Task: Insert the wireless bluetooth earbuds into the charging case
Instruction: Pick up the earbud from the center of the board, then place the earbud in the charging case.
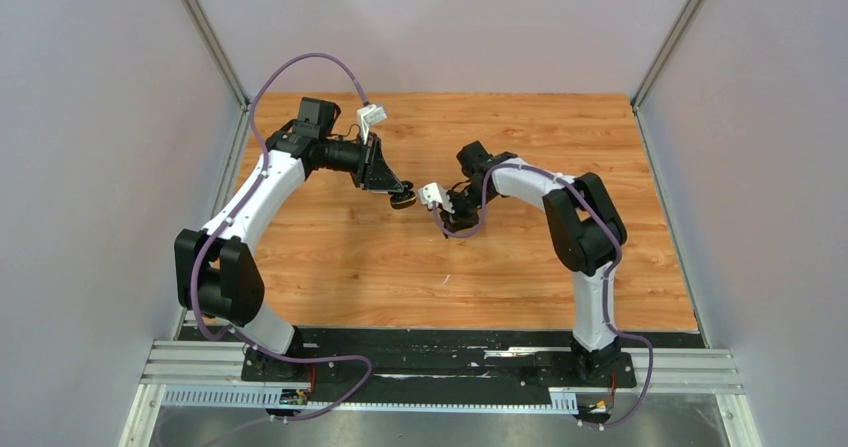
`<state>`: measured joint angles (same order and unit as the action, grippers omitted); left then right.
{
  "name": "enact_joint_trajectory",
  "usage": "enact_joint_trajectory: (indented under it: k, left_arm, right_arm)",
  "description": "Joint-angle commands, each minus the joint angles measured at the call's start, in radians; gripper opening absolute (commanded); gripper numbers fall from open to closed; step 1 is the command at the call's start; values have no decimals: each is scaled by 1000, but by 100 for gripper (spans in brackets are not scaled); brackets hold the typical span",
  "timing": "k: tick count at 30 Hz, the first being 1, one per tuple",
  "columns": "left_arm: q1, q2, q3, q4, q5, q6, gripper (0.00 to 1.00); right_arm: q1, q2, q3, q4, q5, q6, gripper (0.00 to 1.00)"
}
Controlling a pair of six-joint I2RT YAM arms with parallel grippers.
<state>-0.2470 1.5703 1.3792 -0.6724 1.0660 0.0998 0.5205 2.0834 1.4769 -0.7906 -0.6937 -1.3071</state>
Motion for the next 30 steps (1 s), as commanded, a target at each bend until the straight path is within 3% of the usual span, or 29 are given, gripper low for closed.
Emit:
enact_joint_trajectory:
  k: [1, 7, 12, 15, 19, 24, 30]
  left_arm:
    - [5, -36, -11, 24, -23, 8, 0]
    - [5, -14, -14, 75, -118, -57, 0]
    - [-11, 14, -17, 172, -199, -165, 0]
    - [-21, 9, -40, 285, -248, -287, 0]
    - [-42, -18, -96, 441, -328, -422, 0]
    - [-65, -56, -189, 636, -390, -578, 0]
    - [-85, -99, -236, 644, -415, -584, 0]
  right_arm:
    - [-3, -132, -130, 167, -26, 101, 0]
    - [-7, -409, -281, 421, 16, 274, 0]
    - [5, -654, -450, 793, 148, 420, 0]
    - [43, -753, -560, 1038, 249, 420, 0]
    - [135, -793, -616, 1164, 404, 336, 0]
    - [226, -793, -743, 1478, 500, 216, 0]
    - [257, -775, -776, 1558, 494, 177, 0]
